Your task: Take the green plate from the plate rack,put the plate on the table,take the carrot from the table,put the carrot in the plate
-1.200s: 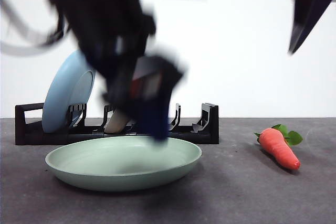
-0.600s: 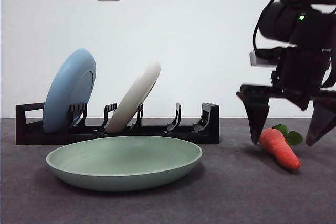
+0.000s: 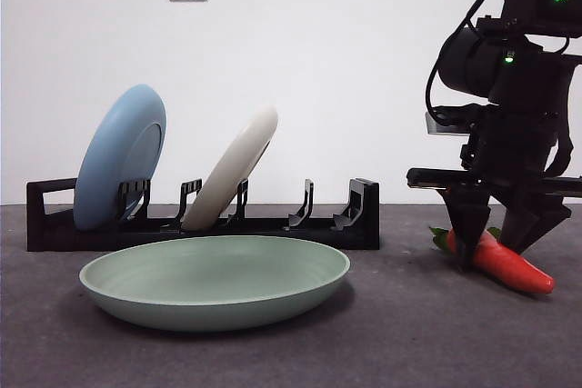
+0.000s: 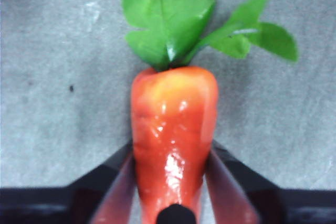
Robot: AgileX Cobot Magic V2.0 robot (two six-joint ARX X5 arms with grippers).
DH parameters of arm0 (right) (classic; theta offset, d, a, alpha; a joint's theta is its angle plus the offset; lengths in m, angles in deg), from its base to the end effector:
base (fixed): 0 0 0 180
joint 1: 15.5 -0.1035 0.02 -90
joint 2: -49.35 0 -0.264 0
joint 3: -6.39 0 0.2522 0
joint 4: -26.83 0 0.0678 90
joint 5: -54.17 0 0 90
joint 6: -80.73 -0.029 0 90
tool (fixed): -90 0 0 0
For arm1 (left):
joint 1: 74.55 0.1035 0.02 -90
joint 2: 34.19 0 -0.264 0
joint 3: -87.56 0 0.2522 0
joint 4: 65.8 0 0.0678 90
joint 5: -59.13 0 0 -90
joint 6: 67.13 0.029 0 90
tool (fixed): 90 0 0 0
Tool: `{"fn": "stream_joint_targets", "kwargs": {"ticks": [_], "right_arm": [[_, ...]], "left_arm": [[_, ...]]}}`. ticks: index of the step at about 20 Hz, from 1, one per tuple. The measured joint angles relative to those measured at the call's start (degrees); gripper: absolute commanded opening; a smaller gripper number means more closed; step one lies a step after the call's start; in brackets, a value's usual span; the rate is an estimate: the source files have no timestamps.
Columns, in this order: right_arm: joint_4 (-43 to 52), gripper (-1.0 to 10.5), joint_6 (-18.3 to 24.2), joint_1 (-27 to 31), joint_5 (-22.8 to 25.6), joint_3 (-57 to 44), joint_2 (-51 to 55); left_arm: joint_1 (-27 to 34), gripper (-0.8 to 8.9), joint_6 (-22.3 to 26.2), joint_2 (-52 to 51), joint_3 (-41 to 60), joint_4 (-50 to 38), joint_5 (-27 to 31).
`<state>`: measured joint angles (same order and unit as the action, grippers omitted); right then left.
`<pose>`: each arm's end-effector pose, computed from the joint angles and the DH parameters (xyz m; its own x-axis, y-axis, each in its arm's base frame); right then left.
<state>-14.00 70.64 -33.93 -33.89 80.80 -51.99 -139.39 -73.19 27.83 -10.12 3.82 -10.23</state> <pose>0.3166 0.1045 0.1585 0.3696 0.0875 -0.9251 -0.1453 0.9888 0.0355 0.0857 -0.1584 0.4306 0.6490 -0.5527 -0.5228 0.6936 0.7122 0.1082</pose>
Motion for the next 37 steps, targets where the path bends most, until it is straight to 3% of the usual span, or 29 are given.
{"fn": "stream_joint_targets", "kwargs": {"ticks": [5,9,15,19,24,25,26,29,33,37], "right_arm": [[-3.2,-0.1,0.0,-3.0,-0.2,0.0,5.0],[-3.2,-0.1,-1.9,-11.8,-0.4,0.1,12.9],[12.9,-0.1,-8.5,-27.4,-2.0,0.1,9.1],[17.7,-0.1,-12.0,-29.6,-2.1,0.2,1.2],[18.9,-0.1,-13.1,-30.1,-1.9,0.2,-4.5],[19.0,0.1,-13.1,-30.2,-1.9,0.2,-4.5],[19.1,1.1,-13.1,-30.3,-1.9,0.2,-4.5],[19.4,5.8,-13.0,-30.5,-2.0,0.2,-4.6],[16.6,6.0,-13.0,-30.7,-2.5,1.0,-2.9],[8.0,6.0,-12.7,-30.7,-3.4,1.2,8.7]], "left_arm": [[0.0,3.77,0.0,0.0,0.0,1.4,0.0],[0.0,3.77,0.0,0.0,0.0,2.2,0.0],[0.0,3.77,0.0,0.0,0.0,4.4,0.0],[0.0,3.77,0.0,0.0,0.0,4.5,-0.1],[0.0,3.77,0.0,0.0,0.0,4.5,-0.1],[0.0,3.77,0.0,0.0,0.0,4.5,-0.1],[0.0,3.77,0.0,0.0,0.0,4.5,0.0],[0.0,3.77,0.0,0.0,0.0,4.5,-0.1],[0.0,3.77,0.0,0.0,0.0,4.6,-0.1],[0.0,3.77,0.0,0.0,0.0,6.5,0.0]]}}
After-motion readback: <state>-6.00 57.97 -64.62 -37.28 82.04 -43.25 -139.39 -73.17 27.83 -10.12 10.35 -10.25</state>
